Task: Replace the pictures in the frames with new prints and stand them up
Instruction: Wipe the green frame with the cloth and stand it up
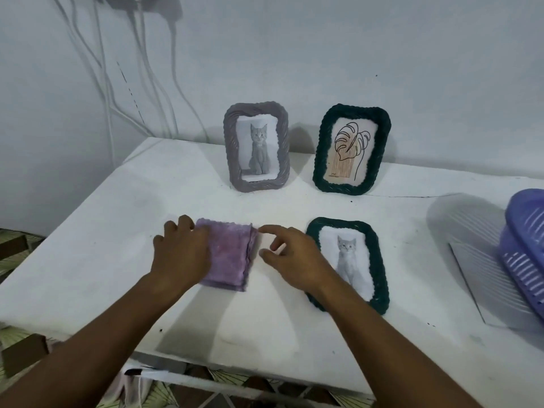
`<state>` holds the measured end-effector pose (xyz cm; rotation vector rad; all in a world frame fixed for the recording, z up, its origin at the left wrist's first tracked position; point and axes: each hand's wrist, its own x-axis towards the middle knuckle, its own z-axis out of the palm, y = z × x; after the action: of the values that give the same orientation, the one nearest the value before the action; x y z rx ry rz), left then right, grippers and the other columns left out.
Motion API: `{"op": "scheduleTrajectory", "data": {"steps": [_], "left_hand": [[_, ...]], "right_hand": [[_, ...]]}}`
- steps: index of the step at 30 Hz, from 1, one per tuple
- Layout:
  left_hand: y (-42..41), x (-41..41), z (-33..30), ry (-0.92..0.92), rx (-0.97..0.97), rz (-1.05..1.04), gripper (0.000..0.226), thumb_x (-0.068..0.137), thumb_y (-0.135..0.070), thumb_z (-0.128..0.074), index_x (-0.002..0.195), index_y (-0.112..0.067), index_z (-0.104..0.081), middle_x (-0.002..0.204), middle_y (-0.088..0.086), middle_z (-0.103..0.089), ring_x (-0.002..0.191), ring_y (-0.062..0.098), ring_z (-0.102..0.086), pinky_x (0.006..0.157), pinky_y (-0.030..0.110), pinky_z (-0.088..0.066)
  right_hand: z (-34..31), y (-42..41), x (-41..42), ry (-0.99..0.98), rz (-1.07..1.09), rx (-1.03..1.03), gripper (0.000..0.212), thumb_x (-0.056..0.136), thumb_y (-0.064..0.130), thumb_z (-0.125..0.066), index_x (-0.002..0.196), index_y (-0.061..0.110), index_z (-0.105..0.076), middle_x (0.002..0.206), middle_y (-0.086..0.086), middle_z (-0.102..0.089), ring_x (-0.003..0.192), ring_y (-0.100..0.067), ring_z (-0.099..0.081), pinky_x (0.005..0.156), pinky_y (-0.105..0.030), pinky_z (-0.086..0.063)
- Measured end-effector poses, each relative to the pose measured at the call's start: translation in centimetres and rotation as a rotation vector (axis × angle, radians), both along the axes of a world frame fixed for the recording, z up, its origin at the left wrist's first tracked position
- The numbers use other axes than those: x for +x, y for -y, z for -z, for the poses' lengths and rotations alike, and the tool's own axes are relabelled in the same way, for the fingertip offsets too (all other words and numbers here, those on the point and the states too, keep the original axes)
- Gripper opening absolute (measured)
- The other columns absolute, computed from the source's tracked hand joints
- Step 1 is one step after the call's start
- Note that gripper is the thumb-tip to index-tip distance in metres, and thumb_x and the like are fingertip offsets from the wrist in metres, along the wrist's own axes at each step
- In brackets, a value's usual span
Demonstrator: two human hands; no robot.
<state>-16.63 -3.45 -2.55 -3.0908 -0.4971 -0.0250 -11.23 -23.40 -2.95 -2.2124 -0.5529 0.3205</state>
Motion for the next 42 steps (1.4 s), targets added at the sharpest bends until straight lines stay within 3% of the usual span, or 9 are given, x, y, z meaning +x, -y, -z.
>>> {"op": "scheduleTrajectory", "data": {"steps": [7,13,16,19,22,24,26,31,42], "left_hand": [[7.9,2.5,0.4,0.125,-0.583,0.445,0.038,0.092,-0.026,-0.057,0.129,-0.027,-0.054,0.112,0.0,-0.058,0.094,0.012,-0.052,0.085,0.021,-0.038],[12.5,4.7,0.2,-0.063,-0.649,0.435,0.048,0.096,-0.03,-0.05,0.142,-0.026,-0.038,0.12,0.006,-0.057,0.105,0.024,-0.054,0.089,0.028,-0.04],[13.5,5.1,0.2,-0.102,-0.765,0.344,0.048,0.093,-0.028,-0.055,0.139,-0.029,-0.044,0.121,0.006,-0.056,0.103,0.021,-0.057,0.089,0.027,-0.045],[13.5,5.3,0.2,-0.091,-1.124,0.16,0.045,0.088,-0.013,-0.064,0.128,-0.032,-0.053,0.116,-0.003,-0.056,0.098,0.011,-0.057,0.073,0.015,-0.047],[13.0,5.7,-0.1,-0.045,-1.428,0.06,0.053,0.08,0.006,-0.067,0.118,-0.029,-0.061,0.12,0.001,-0.055,0.102,0.013,-0.058,0.073,0.016,-0.049],[12.8,5.9,-0.4,-0.02,-1.542,0.064,0.06,0.075,0.017,-0.065,0.116,-0.026,-0.063,0.12,0.004,-0.056,0.101,0.018,-0.062,0.074,0.019,-0.053],[13.1,6.4,-0.7,-0.023,-1.606,0.116,0.063,0.074,0.02,-0.064,0.116,-0.026,-0.063,0.12,0.003,-0.059,0.102,0.021,-0.064,0.076,0.022,-0.055],[14.9,8.2,-1.7,-0.013,-1.677,0.241,0.067,0.074,0.026,-0.059,0.119,-0.025,-0.062,0.118,0.003,-0.065,0.097,0.02,-0.065,0.075,0.023,-0.054],[20.2,15.2,-5.9,0.171,-1.669,0.434,0.069,0.074,0.027,-0.058,0.119,-0.026,-0.063,0.117,0.002,-0.062,0.101,0.023,-0.062,0.081,0.029,-0.057]], "right_hand": [[-1.8,11.8,1.4,0.064,0.412,-0.059,0.029,0.091,0.027,-0.06,0.12,0.029,-0.058,0.103,0.003,-0.063,0.085,-0.009,-0.06,0.068,-0.014,-0.045],[-0.6,15.3,1.4,-0.121,0.395,-0.256,0.047,0.091,0.034,-0.058,0.136,0.029,-0.044,0.129,-0.006,-0.054,0.109,-0.021,-0.057,0.089,-0.03,-0.046],[-0.4,14.9,1.1,-0.135,0.399,-0.16,0.045,0.09,0.031,-0.061,0.134,0.03,-0.048,0.129,-0.004,-0.054,0.109,-0.021,-0.057,0.093,-0.031,-0.049],[-0.2,14.9,1.0,-0.181,0.449,0.0,0.041,0.09,0.021,-0.062,0.129,0.029,-0.053,0.126,-0.002,-0.055,0.108,-0.019,-0.058,0.094,-0.035,-0.051],[-0.3,15.7,1.1,-0.259,0.494,0.305,0.041,0.089,0.005,-0.061,0.122,0.031,-0.057,0.12,-0.002,-0.058,0.103,-0.019,-0.06,0.08,-0.026,-0.055],[-0.5,16.6,1.4,-0.404,0.52,0.66,0.048,0.086,-0.002,-0.062,0.121,0.029,-0.058,0.116,-0.009,-0.062,0.105,-0.027,-0.062,0.083,-0.033,-0.055],[-0.9,17.6,1.9,-0.579,0.498,0.964,0.049,0.083,0.002,-0.063,0.124,0.028,-0.057,0.114,-0.014,-0.067,0.106,-0.03,-0.063,0.084,-0.041,-0.054],[-2.0,19.2,3.0,-0.638,0.363,1.037,0.038,0.094,0.011,-0.05,0.127,0.029,-0.057,0.123,-0.006,-0.065,0.11,-0.026,-0.063,0.079,-0.039,-0.055],[-4.4,22.6,7.6,-0.249,0.374,1.013,0.051,0.093,0.009,-0.051,0.135,0.036,-0.042,0.131,0.0,-0.059,0.117,-0.027,-0.059,0.095,-0.048,-0.05]]}}
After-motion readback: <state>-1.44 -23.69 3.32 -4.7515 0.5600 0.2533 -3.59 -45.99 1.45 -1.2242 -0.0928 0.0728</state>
